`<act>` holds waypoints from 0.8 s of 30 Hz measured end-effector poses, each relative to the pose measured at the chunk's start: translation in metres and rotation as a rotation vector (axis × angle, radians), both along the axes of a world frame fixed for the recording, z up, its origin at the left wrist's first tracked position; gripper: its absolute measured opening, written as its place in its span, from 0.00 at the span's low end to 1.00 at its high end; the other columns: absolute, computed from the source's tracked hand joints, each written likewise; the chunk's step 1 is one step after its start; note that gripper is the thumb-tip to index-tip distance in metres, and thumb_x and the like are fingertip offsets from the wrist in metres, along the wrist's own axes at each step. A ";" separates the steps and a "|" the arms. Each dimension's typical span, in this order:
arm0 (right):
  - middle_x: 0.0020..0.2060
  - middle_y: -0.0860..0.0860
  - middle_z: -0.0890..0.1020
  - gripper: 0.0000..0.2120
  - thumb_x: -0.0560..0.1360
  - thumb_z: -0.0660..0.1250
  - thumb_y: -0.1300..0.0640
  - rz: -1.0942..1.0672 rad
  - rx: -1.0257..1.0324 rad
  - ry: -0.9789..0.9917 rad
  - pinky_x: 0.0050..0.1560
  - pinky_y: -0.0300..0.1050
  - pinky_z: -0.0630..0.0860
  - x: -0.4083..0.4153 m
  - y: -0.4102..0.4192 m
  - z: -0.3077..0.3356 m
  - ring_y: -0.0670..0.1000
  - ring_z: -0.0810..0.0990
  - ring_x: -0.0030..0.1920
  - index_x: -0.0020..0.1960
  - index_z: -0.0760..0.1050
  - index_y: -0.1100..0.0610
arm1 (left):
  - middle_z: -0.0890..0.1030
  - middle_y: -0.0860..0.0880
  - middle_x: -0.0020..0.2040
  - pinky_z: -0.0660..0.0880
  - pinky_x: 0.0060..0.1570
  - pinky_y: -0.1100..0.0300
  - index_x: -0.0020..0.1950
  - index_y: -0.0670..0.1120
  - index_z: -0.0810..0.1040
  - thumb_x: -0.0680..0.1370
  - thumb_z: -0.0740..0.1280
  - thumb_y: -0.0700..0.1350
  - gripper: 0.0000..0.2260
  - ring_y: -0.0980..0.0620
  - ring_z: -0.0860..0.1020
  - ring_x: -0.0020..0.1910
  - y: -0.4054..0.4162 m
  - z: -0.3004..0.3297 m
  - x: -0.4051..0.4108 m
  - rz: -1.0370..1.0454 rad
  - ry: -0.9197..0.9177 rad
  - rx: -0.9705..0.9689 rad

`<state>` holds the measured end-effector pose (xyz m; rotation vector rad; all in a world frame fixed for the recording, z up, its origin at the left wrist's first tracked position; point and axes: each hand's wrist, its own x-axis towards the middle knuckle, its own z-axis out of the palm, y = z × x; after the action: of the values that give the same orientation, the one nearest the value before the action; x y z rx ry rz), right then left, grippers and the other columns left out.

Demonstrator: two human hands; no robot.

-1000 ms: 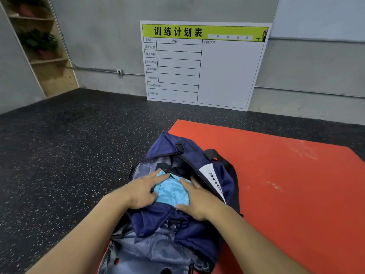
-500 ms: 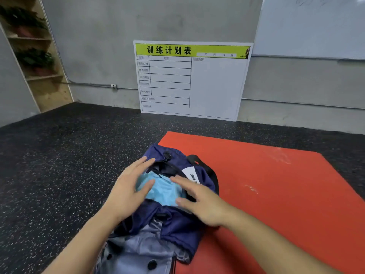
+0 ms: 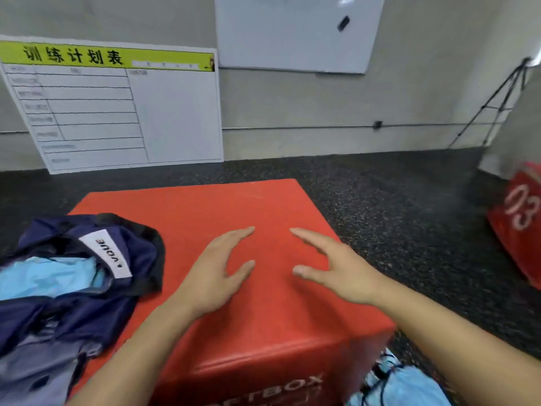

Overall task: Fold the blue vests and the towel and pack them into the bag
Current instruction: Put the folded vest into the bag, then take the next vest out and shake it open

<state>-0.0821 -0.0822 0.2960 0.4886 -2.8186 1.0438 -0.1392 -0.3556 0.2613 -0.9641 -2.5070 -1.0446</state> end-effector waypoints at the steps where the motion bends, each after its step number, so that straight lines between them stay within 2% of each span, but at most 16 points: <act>1: 0.76 0.42 0.69 0.35 0.76 0.75 0.49 -0.043 0.005 -0.007 0.76 0.36 0.61 0.018 0.028 -0.002 0.36 0.66 0.74 0.79 0.65 0.46 | 0.71 0.57 0.74 0.58 0.74 0.67 0.77 0.52 0.69 0.77 0.63 0.58 0.28 0.62 0.67 0.73 0.028 -0.005 0.007 -0.045 -0.010 0.000; 6: 0.77 0.39 0.65 0.36 0.76 0.75 0.47 -0.225 0.105 -0.063 0.72 0.25 0.53 0.103 0.158 -0.021 0.29 0.60 0.74 0.79 0.64 0.45 | 0.72 0.54 0.73 0.59 0.74 0.64 0.76 0.52 0.69 0.77 0.63 0.60 0.29 0.58 0.69 0.73 0.160 -0.029 0.041 -0.233 -0.084 -0.022; 8: 0.77 0.38 0.63 0.36 0.76 0.74 0.45 -0.304 0.132 -0.107 0.72 0.24 0.51 0.139 0.203 -0.035 0.30 0.59 0.75 0.80 0.62 0.43 | 0.72 0.54 0.74 0.60 0.75 0.62 0.77 0.52 0.68 0.77 0.64 0.59 0.28 0.57 0.69 0.73 0.207 -0.044 0.055 -0.308 -0.101 -0.047; 11: 0.77 0.37 0.63 0.36 0.75 0.73 0.44 -0.419 0.129 -0.179 0.74 0.27 0.52 0.192 0.263 -0.056 0.34 0.60 0.76 0.79 0.62 0.41 | 0.71 0.56 0.74 0.60 0.75 0.61 0.77 0.54 0.68 0.78 0.66 0.55 0.27 0.59 0.67 0.74 0.267 -0.069 0.079 -0.395 -0.155 -0.069; 13: 0.77 0.37 0.63 0.36 0.75 0.72 0.42 -0.478 0.123 -0.228 0.77 0.33 0.54 0.222 0.296 -0.071 0.33 0.59 0.76 0.79 0.61 0.39 | 0.70 0.57 0.75 0.59 0.76 0.60 0.78 0.55 0.66 0.79 0.67 0.54 0.27 0.60 0.66 0.74 0.300 -0.089 0.093 -0.444 -0.196 -0.096; 18: 0.79 0.37 0.61 0.37 0.76 0.72 0.42 -0.543 0.074 -0.347 0.80 0.41 0.55 0.269 0.348 -0.116 0.35 0.58 0.77 0.79 0.59 0.38 | 0.68 0.60 0.75 0.59 0.75 0.62 0.79 0.58 0.64 0.81 0.68 0.52 0.27 0.63 0.64 0.74 0.361 -0.139 0.117 -0.508 -0.303 -0.182; 22: 0.79 0.36 0.60 0.37 0.75 0.72 0.41 -0.558 0.045 -0.412 0.80 0.42 0.54 0.286 0.372 -0.160 0.35 0.57 0.77 0.80 0.58 0.37 | 0.68 0.60 0.75 0.61 0.75 0.59 0.79 0.60 0.63 0.81 0.67 0.56 0.27 0.62 0.64 0.74 0.396 -0.185 0.126 -0.542 -0.424 -0.250; 24: 0.79 0.36 0.59 0.38 0.75 0.71 0.41 -0.564 0.025 -0.449 0.79 0.39 0.52 0.293 0.382 -0.182 0.35 0.56 0.78 0.80 0.57 0.37 | 0.67 0.58 0.75 0.61 0.75 0.58 0.79 0.59 0.63 0.81 0.67 0.56 0.27 0.60 0.64 0.74 0.409 -0.208 0.127 -0.548 -0.483 -0.295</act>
<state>0.2106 0.2996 0.1140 -0.5898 -3.0299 1.0856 -0.0121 0.0537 0.0529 -1.7404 -2.9199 -1.1844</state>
